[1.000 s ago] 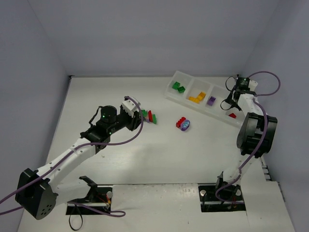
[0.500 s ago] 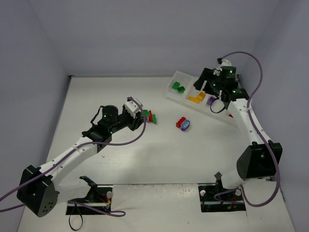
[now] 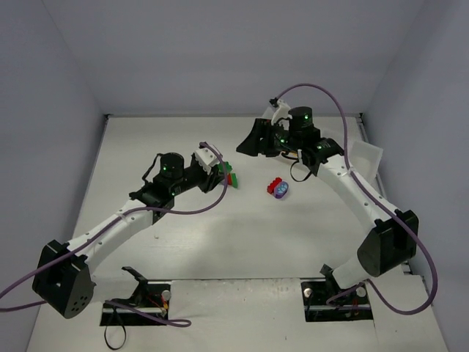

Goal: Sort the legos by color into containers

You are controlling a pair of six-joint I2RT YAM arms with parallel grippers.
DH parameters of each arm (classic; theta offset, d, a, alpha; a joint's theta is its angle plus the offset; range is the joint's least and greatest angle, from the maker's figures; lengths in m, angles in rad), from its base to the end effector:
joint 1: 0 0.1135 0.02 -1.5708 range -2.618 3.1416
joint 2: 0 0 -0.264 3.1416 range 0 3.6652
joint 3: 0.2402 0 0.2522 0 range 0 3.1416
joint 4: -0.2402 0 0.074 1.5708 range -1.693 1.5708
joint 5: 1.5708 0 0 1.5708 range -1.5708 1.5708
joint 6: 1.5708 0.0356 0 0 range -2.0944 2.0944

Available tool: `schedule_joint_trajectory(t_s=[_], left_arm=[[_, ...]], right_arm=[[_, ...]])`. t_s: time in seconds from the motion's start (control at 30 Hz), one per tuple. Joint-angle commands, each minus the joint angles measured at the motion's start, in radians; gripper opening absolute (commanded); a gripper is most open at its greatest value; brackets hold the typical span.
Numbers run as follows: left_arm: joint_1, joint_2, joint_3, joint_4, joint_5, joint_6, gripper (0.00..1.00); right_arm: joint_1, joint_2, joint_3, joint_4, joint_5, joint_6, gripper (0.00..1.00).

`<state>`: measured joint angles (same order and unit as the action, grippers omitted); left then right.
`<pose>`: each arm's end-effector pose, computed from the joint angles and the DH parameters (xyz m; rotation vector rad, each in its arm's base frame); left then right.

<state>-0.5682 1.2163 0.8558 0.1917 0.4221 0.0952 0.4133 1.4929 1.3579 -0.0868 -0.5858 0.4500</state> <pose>0.2313 -0.1650 0.3129 0.8690 1.5514 -0.7105 0.3139 0.1592 0.3804 -0.4121 1.8578 1.1256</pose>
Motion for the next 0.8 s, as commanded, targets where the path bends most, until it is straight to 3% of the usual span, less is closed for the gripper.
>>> schedule_joint_trajectory(t_s=[0.0,0.5,0.77], left_arm=[[0.001,-0.003,0.071,0.08,0.035,0.014,0.0],[-0.018,0.028,0.1,0.083,0.012,0.02,0.0],[-0.018,0.045,0.104,0.098,0.004,0.011,0.0]], right_arm=[[0.042,0.033,0.037,0.076,-0.081,0.026,0.66],[0.125,0.107,0.04,0.078,-0.12,0.019,0.63],[0.125,0.127,0.027,0.078,-0.154,0.013,0.42]])
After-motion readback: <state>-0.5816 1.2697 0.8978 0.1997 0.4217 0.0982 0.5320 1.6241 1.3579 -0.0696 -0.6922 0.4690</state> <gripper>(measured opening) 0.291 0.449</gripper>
